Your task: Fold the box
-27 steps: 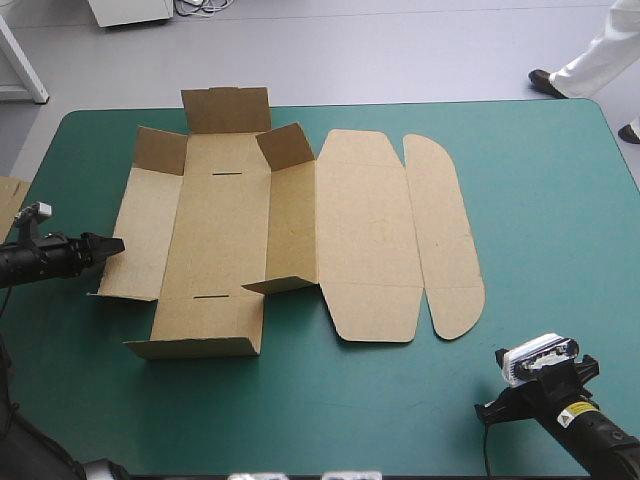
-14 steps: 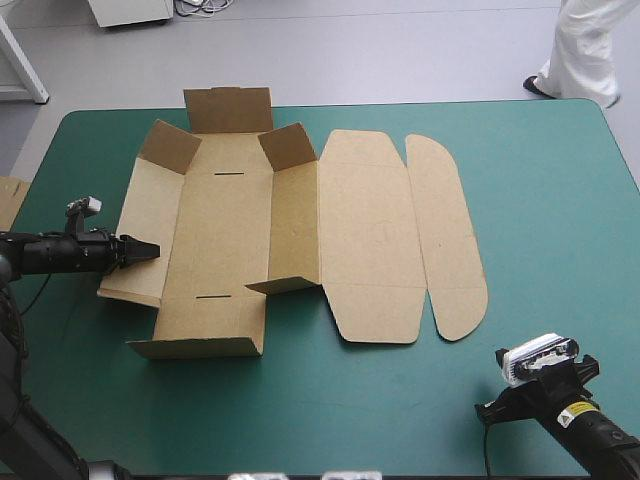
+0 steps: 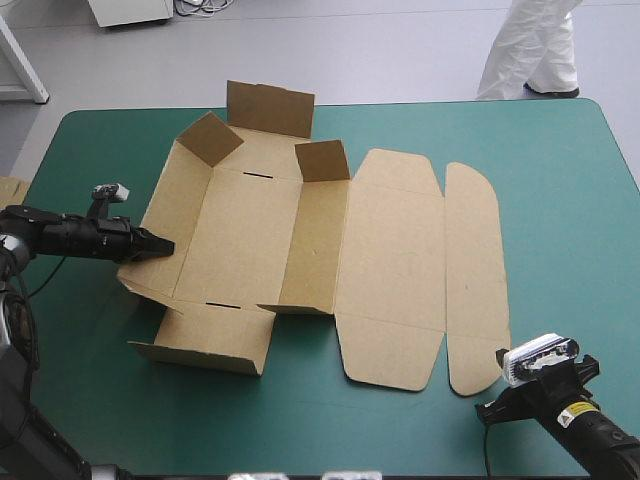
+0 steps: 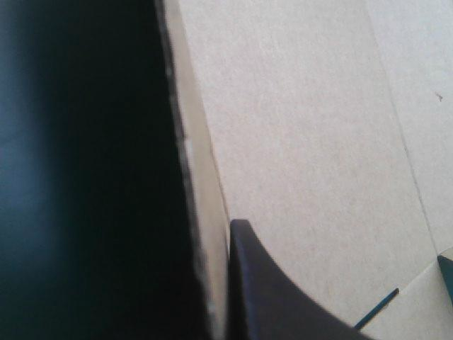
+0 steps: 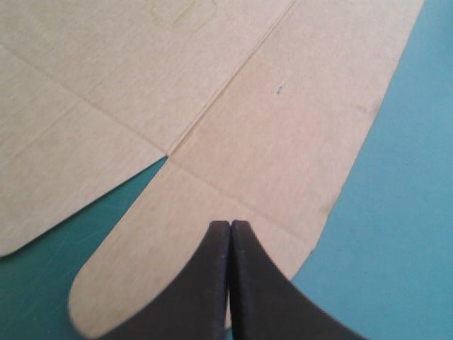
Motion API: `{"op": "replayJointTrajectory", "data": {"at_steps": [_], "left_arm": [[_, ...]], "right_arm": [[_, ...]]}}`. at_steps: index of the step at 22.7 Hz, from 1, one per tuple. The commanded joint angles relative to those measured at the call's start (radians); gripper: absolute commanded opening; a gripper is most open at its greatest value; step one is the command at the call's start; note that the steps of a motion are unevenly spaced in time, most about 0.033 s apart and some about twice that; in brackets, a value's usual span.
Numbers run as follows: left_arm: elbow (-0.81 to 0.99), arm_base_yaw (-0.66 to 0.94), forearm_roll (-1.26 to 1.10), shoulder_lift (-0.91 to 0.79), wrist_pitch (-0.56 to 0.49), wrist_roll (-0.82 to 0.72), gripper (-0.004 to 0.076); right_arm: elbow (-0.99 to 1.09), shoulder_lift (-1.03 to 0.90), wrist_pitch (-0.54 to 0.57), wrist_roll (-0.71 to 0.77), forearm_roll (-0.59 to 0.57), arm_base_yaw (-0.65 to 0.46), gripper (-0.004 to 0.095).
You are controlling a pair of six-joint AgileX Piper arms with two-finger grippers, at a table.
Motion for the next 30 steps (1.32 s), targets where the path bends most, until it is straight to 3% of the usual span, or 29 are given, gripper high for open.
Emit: {"op": "replayJointTrajectory", "data": {"at_steps": [1,9,13,18,30], "left_arm": [[-0.040,-0.051,-0.005,-0.107,0.029,0.010,-0.0010],[-0.103,-0.336,0.220,-0.314,-0.202,-0.049,-0.0010],[-0.222,-0.497,0.441,-0.333,-0.222,-0.152,-0.0010],[-0.345,-0.740,0.837,-0.333,-0.275,-0.286,-0.0010],[-0.367,-1.142,1.438,-0.333,-0.260,-0.565,-0.0010]], "right_arm": [[-0.038,0.010,-0.063,0.013,-0.001,0.003,-0.0019],[-0.044,0.010,-0.064,0.024,-0.001,0.003,-0.0019],[-0.132,0.010,-0.019,0.024,-0.053,0.003,-0.0018],[-0.262,0.010,0.086,0.222,-0.240,0.003,-0.0017],[-0.477,0.010,0.272,0.420,-0.477,0.003,-0.0017]]}}
